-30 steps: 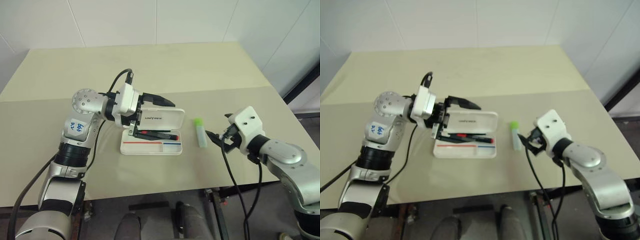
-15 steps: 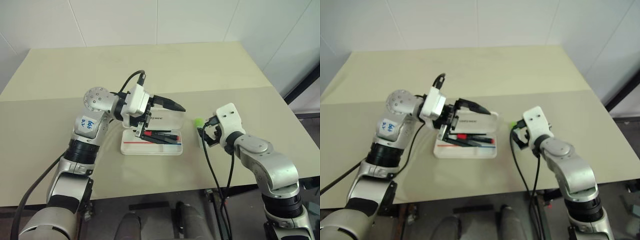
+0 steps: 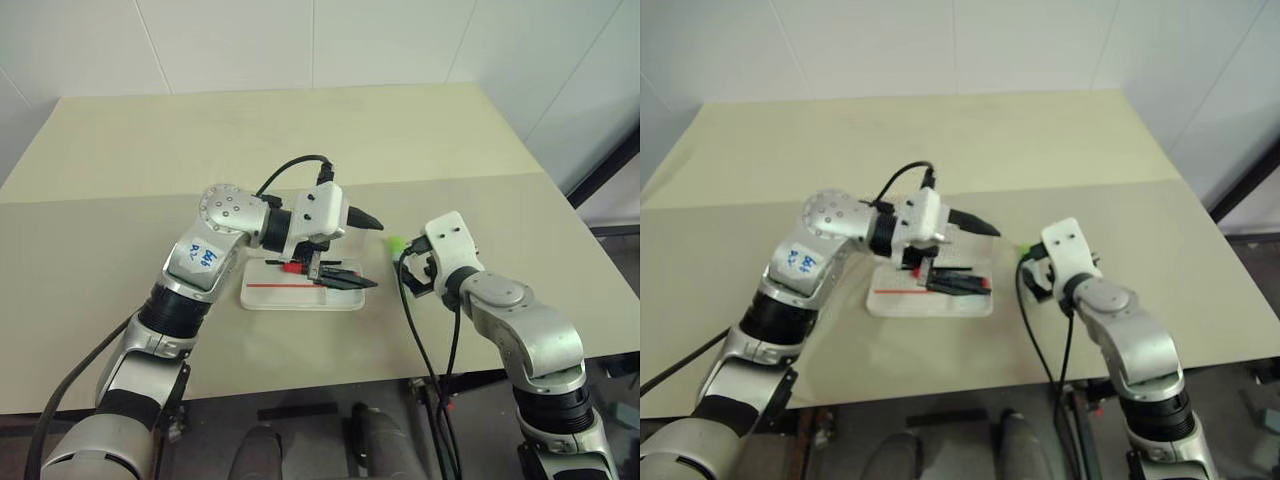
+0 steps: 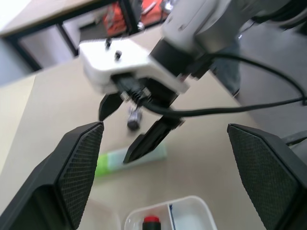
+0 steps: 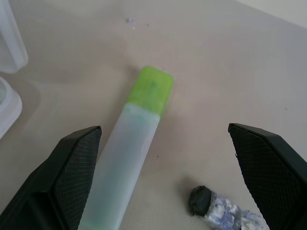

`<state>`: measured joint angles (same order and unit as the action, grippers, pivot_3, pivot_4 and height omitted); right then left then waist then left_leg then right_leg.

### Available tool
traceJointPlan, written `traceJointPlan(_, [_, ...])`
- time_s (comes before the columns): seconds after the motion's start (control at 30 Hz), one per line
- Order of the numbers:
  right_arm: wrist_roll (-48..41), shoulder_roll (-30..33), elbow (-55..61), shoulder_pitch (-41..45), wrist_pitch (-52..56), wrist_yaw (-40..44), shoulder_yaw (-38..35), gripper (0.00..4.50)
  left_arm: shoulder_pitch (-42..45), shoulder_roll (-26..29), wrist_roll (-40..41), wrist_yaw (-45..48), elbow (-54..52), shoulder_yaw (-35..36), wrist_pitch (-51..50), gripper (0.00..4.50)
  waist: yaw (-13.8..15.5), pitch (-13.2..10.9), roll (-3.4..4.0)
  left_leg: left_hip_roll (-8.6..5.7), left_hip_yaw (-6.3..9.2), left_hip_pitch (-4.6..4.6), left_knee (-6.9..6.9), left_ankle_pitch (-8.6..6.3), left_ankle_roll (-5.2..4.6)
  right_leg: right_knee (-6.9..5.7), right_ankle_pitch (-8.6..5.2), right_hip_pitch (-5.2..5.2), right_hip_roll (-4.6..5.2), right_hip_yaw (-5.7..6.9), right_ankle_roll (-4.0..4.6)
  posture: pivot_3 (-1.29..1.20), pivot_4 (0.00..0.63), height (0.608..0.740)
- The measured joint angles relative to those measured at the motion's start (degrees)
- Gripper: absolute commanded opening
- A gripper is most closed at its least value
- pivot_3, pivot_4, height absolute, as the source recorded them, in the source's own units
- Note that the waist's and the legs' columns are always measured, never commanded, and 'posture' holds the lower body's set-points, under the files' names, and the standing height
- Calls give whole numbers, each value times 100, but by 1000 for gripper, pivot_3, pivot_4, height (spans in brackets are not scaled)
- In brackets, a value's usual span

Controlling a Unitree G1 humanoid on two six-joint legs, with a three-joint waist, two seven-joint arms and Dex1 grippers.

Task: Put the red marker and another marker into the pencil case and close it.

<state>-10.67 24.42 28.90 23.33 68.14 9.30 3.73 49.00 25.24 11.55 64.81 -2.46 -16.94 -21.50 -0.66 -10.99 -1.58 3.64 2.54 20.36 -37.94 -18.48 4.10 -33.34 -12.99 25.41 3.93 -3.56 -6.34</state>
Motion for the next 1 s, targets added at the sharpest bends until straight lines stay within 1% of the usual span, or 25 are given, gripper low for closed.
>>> traceJointPlan(0.2, [34,-236,4,-11,169,-98,25,4500,-154,51,-105,-289,-274,-53,-419,4403,-93,0,0,0,0,0,1,0,0,0,0,0,0,0,0,0,150,740])
traceJointPlan(0.33, [54,-343,3,-2,250,-144,31,4500,-266,167,-322,-443,-360,-266,-678,4403,-110,0,0,0,1,0,1,0,0,0,0,1,0,0,0,0,150,740])
traceJointPlan(0.43, [54,-396,2,5,310,-145,32,4500,-320,216,-350,-517,-486,-285,-844,4403,-108,0,0,0,1,-1,2,0,-1,0,-1,1,0,0,0,0,150,740])
traceJointPlan(0.67, [31,-518,0,48,315,-91,32,4500,-455,140,-339,-763,-646,-266,-1074,4403,-106,0,0,1,1,0,3,-1,-1,2,-1,1,0,0,0,0,150,740])
traceJointPlan(0.77, [26,-585,-7,58,315,-42,78,4500,-501,28,-284,-923,-686,-177,-1132,4403,-105,0,0,0,1,0,3,-1,-1,3,-1,1,0,0,0,0,150,740])
traceJointPlan(1.0, [56,-665,-265,62,292,-40,204,4500,-712,-117,-161,-1236,-838,-42,-1292,4403,-105,0,0,1,1,0,4,-1,-1,2,0,2,0,0,-1,0,150,740])
